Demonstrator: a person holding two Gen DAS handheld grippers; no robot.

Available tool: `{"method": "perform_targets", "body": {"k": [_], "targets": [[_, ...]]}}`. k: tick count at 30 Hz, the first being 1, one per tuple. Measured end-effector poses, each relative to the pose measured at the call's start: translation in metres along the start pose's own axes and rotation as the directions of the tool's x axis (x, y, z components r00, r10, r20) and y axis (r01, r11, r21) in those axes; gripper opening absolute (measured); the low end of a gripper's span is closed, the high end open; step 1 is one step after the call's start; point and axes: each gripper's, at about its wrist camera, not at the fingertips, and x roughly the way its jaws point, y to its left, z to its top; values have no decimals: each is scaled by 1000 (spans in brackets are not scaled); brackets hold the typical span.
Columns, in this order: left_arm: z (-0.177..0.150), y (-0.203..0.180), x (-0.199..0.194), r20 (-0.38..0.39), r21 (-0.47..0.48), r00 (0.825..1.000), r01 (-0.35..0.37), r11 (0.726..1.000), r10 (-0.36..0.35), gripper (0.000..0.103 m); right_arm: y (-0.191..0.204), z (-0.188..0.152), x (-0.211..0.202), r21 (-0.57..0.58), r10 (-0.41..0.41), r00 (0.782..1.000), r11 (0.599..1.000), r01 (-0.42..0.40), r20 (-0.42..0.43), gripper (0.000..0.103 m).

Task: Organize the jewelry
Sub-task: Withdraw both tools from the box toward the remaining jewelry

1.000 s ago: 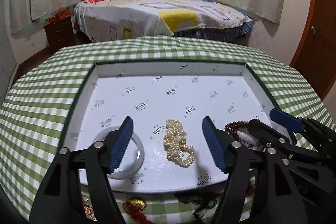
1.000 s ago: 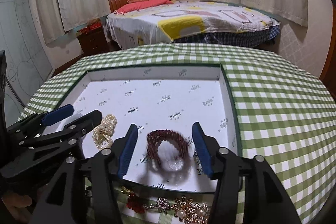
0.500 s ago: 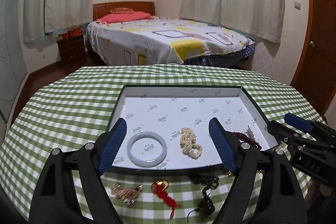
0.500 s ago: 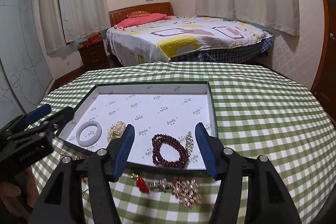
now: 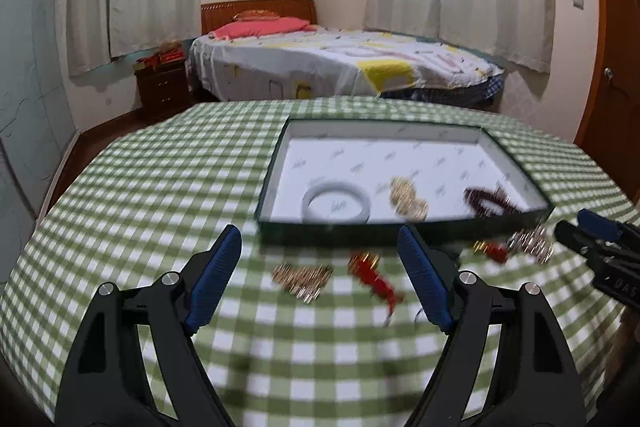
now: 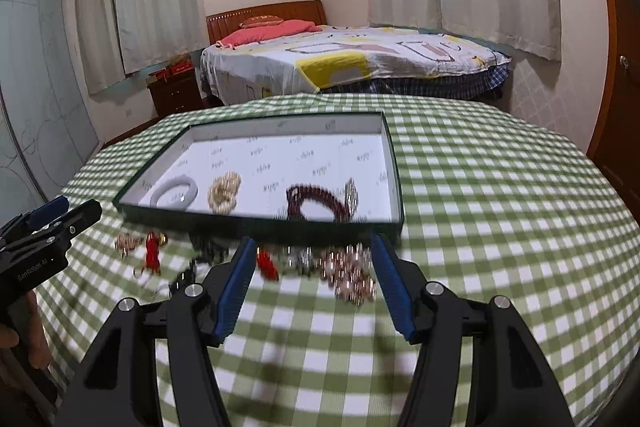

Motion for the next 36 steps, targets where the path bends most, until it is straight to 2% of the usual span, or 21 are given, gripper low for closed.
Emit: {"method": "perform_targets", "body": {"k": [7, 21, 22, 23, 26, 28, 29, 30, 32, 36], "targets": [[-20, 14, 6, -60, -33, 998, -19, 999, 17, 79, 2, -19, 1, -4, 3, 1000, 1000, -3, -24, 59], [-12, 25, 53, -183, -64, 983, -31, 997, 19, 75, -2, -22, 8, 8, 3, 999, 1000, -3, -43, 59], [-12, 25, 58, -206, -67, 978, -26, 997, 12, 73, -3, -22, 9, 9, 3, 999, 1000, -3, -46, 59], [-13, 25, 63, -229, -70, 974, -22, 997, 5, 64, -3, -22, 10, 10, 3, 999, 1000, -3, -49, 59], [-15, 27, 72, -271, -84, 963, -14, 996, -10, 62, -4, -22, 14, 13, 5, 998, 1000, -4, -61, 59], [-14, 27, 71, -269, -84, 963, -9, 996, -14, 59, -6, -22, 16, 17, 4, 998, 1000, -3, -67, 59], [-14, 26, 71, -267, -82, 963, -5, 997, -18, 52, -6, -22, 16, 18, 3, 998, 1000, -2, -69, 59], [-14, 25, 70, -265, -80, 964, 2, 997, -23, 40, -7, -22, 17, 20, 2, 997, 1000, 0, -72, 59], [-14, 23, 70, -260, -69, 965, 10, 998, -28, 26, -10, -22, 19, 25, -2, 997, 1000, 4, -78, 59], [-15, 24, 68, -252, -79, 967, 22, 997, -41, 18, -12, -22, 20, 33, -5, 996, 999, 8, -84, 59]]}}
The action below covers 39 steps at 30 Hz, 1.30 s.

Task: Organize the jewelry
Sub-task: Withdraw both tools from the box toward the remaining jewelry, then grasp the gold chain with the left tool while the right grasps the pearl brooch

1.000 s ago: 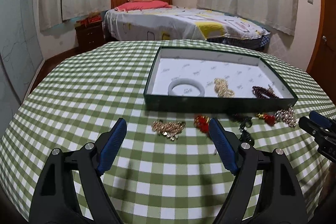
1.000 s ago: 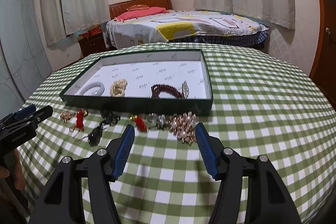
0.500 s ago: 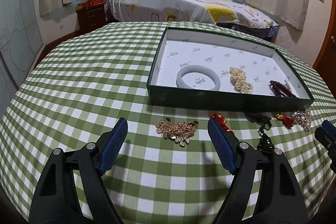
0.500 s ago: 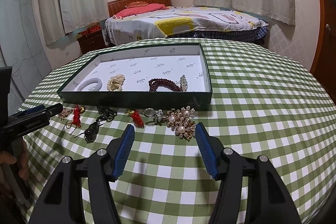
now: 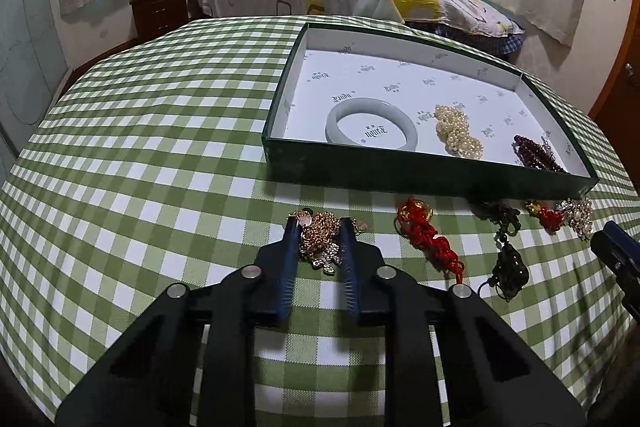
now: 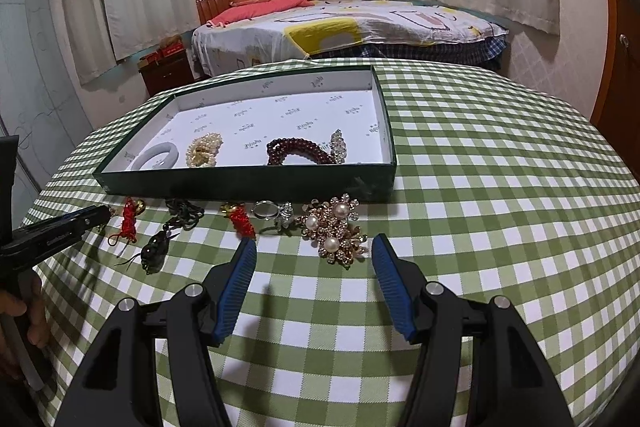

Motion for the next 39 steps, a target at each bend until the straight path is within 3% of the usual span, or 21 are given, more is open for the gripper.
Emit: {"method": "perform_targets", "body": {"k": [13, 19, 23, 30, 39], "targets": [[-8, 3, -8, 22, -5, 1000, 8, 1000, -7, 15, -5, 12, 7, 3, -17, 1000, 1000, 17, -10, 59], [-8, 3, -8, 21, -6, 1000, 8, 1000, -8, 15, -14, 19, 27, 25, -20, 997, 999, 22, -76, 55], [-8, 3, -9, 22, -7, 1000, 7, 1000, -7, 14, -14, 19, 31, 15, -10, 995, 1000, 11, -99, 36], [-8, 4, -10, 25, -13, 1000, 10, 1000, -10, 14, -8, 13, 20, -15, -13, 997, 1000, 12, -75, 30], [-12, 3, -15, 32, -7, 999, 11, 1000, -11, 14, -11, 3, 7, -8, -18, 998, 1000, 18, -53, 29]]}}
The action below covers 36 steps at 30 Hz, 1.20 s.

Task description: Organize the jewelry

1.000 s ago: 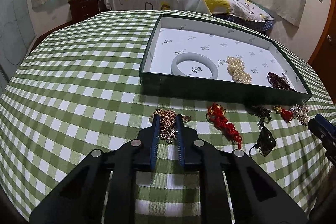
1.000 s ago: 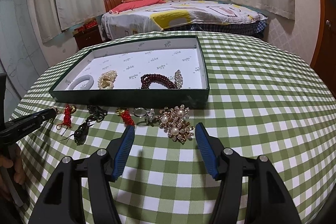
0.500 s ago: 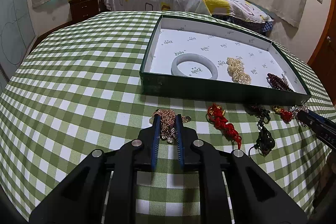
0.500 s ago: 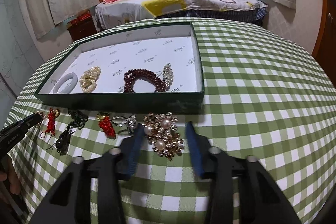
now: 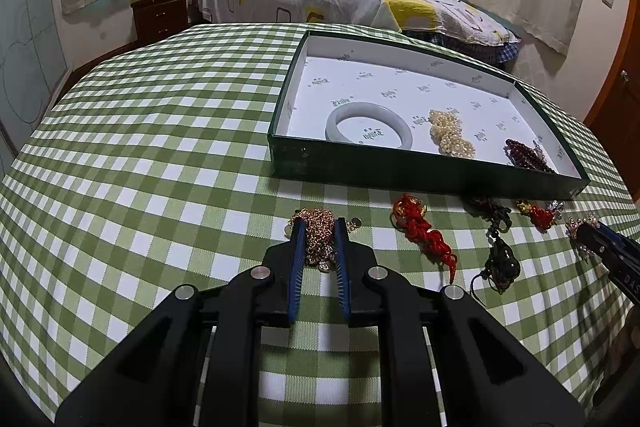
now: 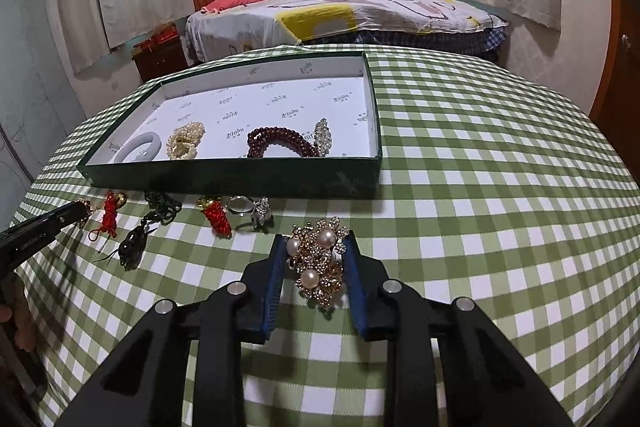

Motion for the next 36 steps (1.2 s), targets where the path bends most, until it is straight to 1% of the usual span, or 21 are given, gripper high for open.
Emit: {"method": "perform_targets", "body": {"k": [1, 3, 4, 8, 11, 15, 16, 17, 18, 21, 22, 24, 26, 31, 32, 33, 34, 35, 36], "targets": [[-1, -1, -1, 2, 0, 1000, 0, 1000, 0, 14, -1, -1, -1, 2, 0, 1000, 1000, 0, 2, 29], [-1, -1, -3, 5, 3, 1000, 1, 1000, -1, 10, -1, -1, -2, 4, 0, 1000, 1000, 0, 5, 29], [-1, -1, -3, 5, 3, 1000, 2, 1000, -2, 9, -1, 0, -2, 5, 0, 1000, 1000, 0, 6, 29], [-1, -2, -5, 8, 6, 1000, 0, 1000, -1, 9, -2, -1, -2, 6, 1, 1000, 1000, -1, 10, 29], [-2, -1, -1, -9, 3, 1000, 3, 1000, -3, 9, -2, -1, -2, 6, 4, 1000, 1000, -4, 7, 29], [-1, 0, -1, -9, -10, 1000, 8, 1000, -8, 9, -3, -2, -2, 7, 4, 1000, 1000, -4, 7, 29], [0, 0, -1, -6, -12, 1000, 7, 1000, -7, 11, -2, -2, -2, 7, 4, 1000, 1000, -4, 7, 29], [0, 0, -2, -4, -14, 1000, 7, 1000, -7, 16, -3, -2, -3, 8, 5, 1000, 1000, -5, 7, 29], [1, 0, -2, -3, -15, 1000, 8, 1000, -8, 25, -3, -2, -3, 8, 6, 1000, 1000, -6, 7, 29], [2, 0, -2, 0, -19, 1000, 2, 1000, -2, 37, -2, -2, -3, 9, 8, 1000, 1000, -8, 7, 29], [3, 0, -2, -1, -20, 1000, 2, 1000, -2, 39, -2, -2, -3, 8, 7, 1000, 1000, -8, 7, 29], [5, -1, -1, -2, -24, 1000, -1, 1000, 1, 51, -2, -2, -3, 8, 8, 1000, 1000, -8, 6, 29], [7, -2, 2, -7, -24, 1000, 1, 1000, -1, 52, -2, -3, -3, 9, 9, 1000, 1000, -9, 6, 29], [8, -4, 12, -32, -15, 1000, -3, 1000, 2, 52, -2, -2, -2, 9, 9, 1000, 1000, -9, 6, 29], [8, -5, 12, -29, -14, 1000, -3, 1000, 3, 46, -2, -2, -2, 10, 9, 1000, 1000, -9, 6, 29], [8, -5, 12, -29, -11, 1000, 1, 1000, -1, 35, -2, -2, -2, 9, 9, 1000, 1000, -9, 6, 29], [8, -5, 13, -29, -6, 1000, -1, 1000, 1, 31, -2, -2, -2, 9, 8, 1000, 1000, -8, 6, 29], [8, -5, 14, -29, -5, 1000, 0, 1000, -1, 22, -2, -2, -3, 9, 8, 1000, 1000, -8, 7, 29], [8, -5, 14, -29, -4, 1000, 7, 1000, -7, 21, -2, -2, -3, 9, 9, 1000, 1000, -9, 7, 29]]}}
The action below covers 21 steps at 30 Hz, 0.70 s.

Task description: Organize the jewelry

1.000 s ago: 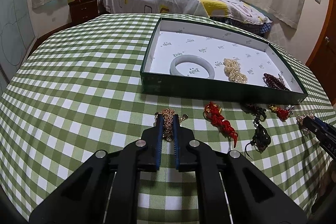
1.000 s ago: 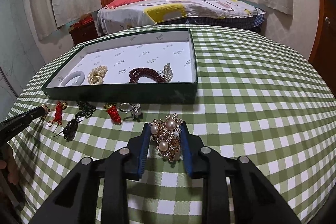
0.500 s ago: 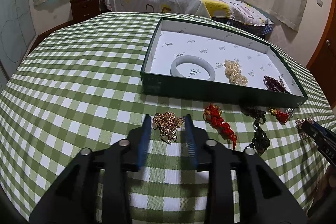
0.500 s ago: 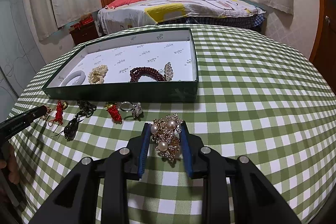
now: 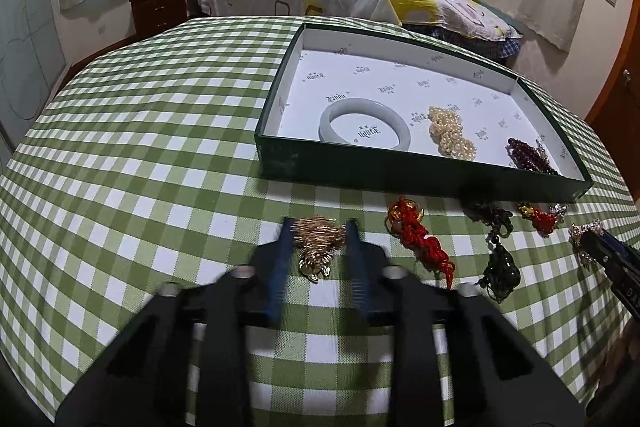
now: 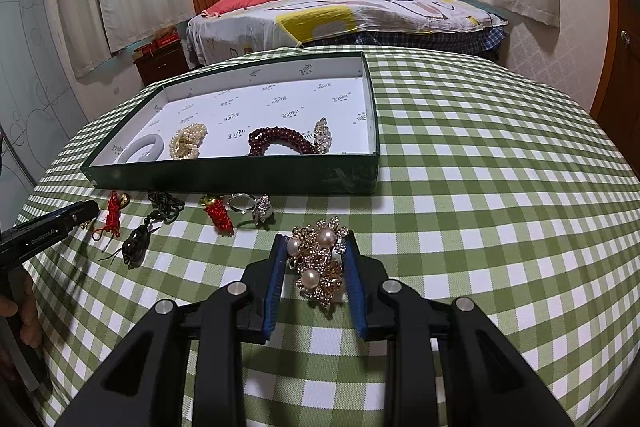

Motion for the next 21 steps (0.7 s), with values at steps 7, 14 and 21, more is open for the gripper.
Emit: {"method": "perform_targets", "body": {"k": [7, 14, 21], "targets": [[-3, -2, -1, 7, 12, 1000, -1, 1000, 1, 18, 1, 0, 0, 3, 2, 1000, 1000, -2, 3, 29], [-5, -5, -5, 19, 30, 1000, -14, 999, 13, 17, 0, 0, 0, 4, 3, 1000, 1000, -3, 3, 29], [-6, -6, -11, 31, 34, 999, -17, 999, 16, 17, 2, -1, 0, 3, 6, 1000, 1000, -6, 8, 29]]}}
